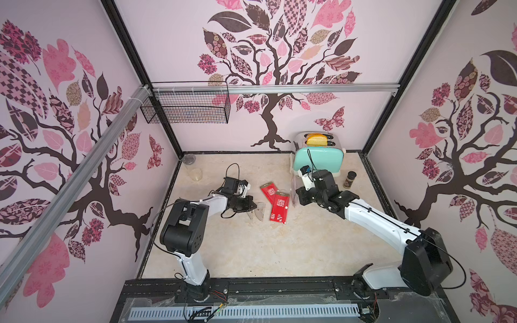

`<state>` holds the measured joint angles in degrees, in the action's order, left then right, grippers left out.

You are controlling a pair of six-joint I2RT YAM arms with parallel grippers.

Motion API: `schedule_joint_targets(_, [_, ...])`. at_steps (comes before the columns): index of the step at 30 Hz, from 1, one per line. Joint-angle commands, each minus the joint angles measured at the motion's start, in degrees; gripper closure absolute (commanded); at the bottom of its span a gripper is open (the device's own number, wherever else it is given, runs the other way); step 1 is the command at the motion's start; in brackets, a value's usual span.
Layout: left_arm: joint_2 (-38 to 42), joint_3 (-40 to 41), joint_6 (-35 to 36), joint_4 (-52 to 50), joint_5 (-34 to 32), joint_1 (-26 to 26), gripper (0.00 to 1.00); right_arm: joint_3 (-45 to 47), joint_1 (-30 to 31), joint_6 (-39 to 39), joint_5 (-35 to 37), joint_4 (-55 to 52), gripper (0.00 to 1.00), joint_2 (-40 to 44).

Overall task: Open the ruler set and take out the ruler
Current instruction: Place the ruler at the center of the board.

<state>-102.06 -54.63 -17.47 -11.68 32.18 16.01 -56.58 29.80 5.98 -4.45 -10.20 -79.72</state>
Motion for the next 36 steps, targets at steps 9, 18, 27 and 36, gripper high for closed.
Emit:
schedule_joint_targets(9, [0.19,3.15,0.12,-0.25,-3.07,0.38,0.98,0.19,-0.29,-0.27,0.14,0.44,1.00,1.37])
schedule_joint_targets(18, [0.24,3.67,-0.36,0.18,-3.35,1.47,0.88,0.41,-0.37,-0.15,0.04,0.35,1.00,1.76])
schedule_joint_targets(27, [6.51,2.96,0.77,-3.95,-9.75,1.94,0.69,0.50,-0.36,-0.17,-0.15,0.25,1.00,2.34])
schedule_joint_targets(36, [20.32,1.25,-1.85,-1.84,-15.97,9.19,0.68,1.20,-0.20,1.48,-5.06,2.51,1.00,1.83])
